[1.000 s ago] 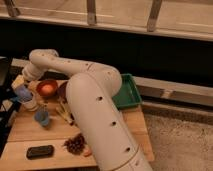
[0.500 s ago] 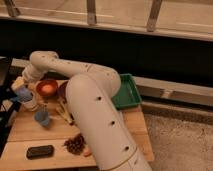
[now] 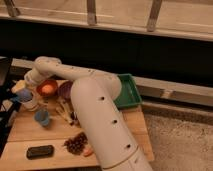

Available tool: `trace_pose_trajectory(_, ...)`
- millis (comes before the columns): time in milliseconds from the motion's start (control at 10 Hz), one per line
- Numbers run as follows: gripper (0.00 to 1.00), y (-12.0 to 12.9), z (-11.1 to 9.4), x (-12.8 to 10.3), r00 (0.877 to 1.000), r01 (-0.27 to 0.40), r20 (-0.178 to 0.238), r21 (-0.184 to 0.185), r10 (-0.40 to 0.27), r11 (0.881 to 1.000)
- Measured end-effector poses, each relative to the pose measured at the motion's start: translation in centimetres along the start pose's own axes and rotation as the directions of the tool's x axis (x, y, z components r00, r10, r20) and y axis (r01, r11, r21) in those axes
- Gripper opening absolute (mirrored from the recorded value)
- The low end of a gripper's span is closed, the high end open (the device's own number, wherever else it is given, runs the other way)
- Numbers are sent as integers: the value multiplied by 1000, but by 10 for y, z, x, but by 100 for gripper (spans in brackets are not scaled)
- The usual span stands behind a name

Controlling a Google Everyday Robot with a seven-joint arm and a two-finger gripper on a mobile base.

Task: Place sponge in metal cup

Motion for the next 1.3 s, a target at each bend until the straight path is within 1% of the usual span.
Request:
trace_pose_trajectory(200,74,-1,5,-1,1000,5,8,-16,-5,1000)
trace_pose_trajectory(300,72,-3,9,-2,1000,9,11,-23,-9,1000)
trace_pose_trajectory(400,68,-2,11,-2,1000,12,11,-25,-11,1000)
trace_pose_trajectory(600,47,0,17,-2,1000,18,7,-31,-17,999)
trace_pose_trajectory(700,37,-1,18,-2,1000,18,5,-31,-18,999)
trace_pose_trajectory(800,29,-2,18,-1,1000,18,5,-30,-17,999)
trace_pose_trajectory(900,16,-3,19,0,1000,17,4,-29,-17,999)
trace_pose_trajectory(1000,8,-4,19,0,1000,19,3,-28,-19,999)
trace_pose_trajectory(1100,2,-3,19,0,1000,22,2,-25,-22,999)
trace_pose_trajectory(1300,0,-3,17,0,1000,24,9,-16,-24,1000)
